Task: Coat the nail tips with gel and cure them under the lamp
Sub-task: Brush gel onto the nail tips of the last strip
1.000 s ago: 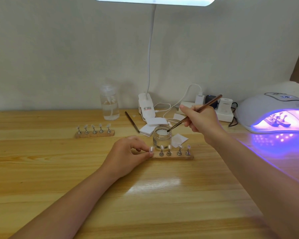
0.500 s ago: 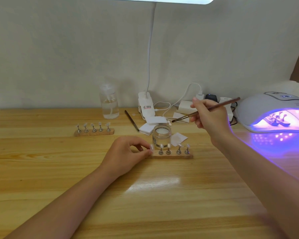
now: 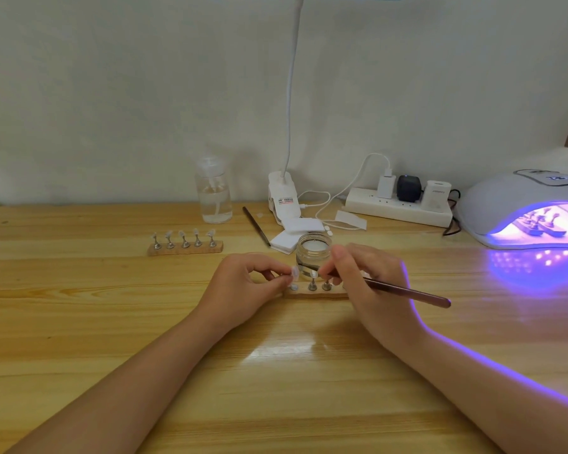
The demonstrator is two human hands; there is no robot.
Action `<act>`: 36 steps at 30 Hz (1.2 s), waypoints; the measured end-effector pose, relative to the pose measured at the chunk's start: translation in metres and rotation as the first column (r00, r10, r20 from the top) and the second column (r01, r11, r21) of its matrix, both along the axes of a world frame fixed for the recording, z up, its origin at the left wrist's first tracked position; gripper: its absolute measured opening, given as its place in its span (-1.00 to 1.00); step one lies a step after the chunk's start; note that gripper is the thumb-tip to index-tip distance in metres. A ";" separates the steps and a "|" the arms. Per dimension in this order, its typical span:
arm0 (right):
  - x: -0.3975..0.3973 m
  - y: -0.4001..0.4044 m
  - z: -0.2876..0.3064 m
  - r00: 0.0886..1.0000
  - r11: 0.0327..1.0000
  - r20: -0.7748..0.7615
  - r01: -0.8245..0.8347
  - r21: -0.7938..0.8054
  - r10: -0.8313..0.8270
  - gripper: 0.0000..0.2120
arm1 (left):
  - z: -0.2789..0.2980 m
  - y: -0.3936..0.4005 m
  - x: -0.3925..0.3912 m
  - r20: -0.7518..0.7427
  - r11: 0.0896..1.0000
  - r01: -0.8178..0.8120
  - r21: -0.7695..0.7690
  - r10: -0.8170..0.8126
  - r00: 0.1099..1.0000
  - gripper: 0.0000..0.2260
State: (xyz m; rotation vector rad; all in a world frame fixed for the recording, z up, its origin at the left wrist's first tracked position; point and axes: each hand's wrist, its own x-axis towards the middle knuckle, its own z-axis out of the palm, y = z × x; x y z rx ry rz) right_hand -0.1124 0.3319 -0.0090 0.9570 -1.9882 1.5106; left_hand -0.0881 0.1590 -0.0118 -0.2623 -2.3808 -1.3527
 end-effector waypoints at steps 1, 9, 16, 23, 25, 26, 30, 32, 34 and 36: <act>-0.001 0.000 -0.001 1.000 1.000 -0.002 0.002 -0.006 -0.002 -0.61 | 0.000 0.000 0.000 0.001 1.000 -0.001 0.001 0.001 1.000 -0.87; -0.004 -0.002 -0.008 0.991 0.993 -0.103 0.098 0.069 -0.091 -0.62 | 0.000 -0.001 -0.001 0.006 1.000 0.005 -0.022 -0.005 1.000 -0.90; -0.001 -0.001 -0.010 0.998 0.999 -0.049 0.048 -0.002 -0.048 -0.57 | 0.001 -0.001 0.001 0.004 1.000 0.003 -0.018 -0.003 1.000 -0.81; -0.001 -0.002 -0.010 0.998 0.998 0.000 0.061 0.020 -0.061 -0.59 | 0.001 -0.001 0.000 0.027 0.999 -0.003 -0.032 0.003 1.000 -0.88; 0.000 -0.001 -0.010 0.998 0.998 0.042 0.037 -0.042 -0.035 -0.59 | 0.001 -0.001 0.000 0.025 1.000 -0.002 -0.023 0.002 1.000 -0.86; 0.000 -0.001 -0.009 0.998 0.998 0.042 0.039 -0.047 -0.037 -0.60 | 0.000 -0.001 0.000 0.022 1.000 -0.001 -0.021 0.001 1.000 -0.85; -0.001 -0.004 -0.007 0.994 0.988 -0.025 0.108 0.112 -0.106 -0.67 | 0.000 -0.001 -0.001 0.014 1.000 0.012 -0.020 -0.011 1.000 -0.87; -0.001 -0.004 -0.008 0.995 0.986 -0.025 0.097 0.132 -0.095 -0.63 | -0.001 -0.001 -0.001 0.015 0.999 0.011 -0.030 -0.011 1.000 -0.88; -0.001 -0.003 -0.009 0.998 0.997 0.015 0.055 0.059 -0.056 -0.56 | -0.001 -0.001 -0.001 0.021 0.999 0.014 -0.033 -0.014 1.000 -0.86; 0.000 -0.001 -0.009 0.998 0.999 0.052 0.035 -0.019 -0.034 -0.55 | -0.001 -0.002 -0.001 0.019 0.999 0.014 -0.030 -0.013 1.000 -0.84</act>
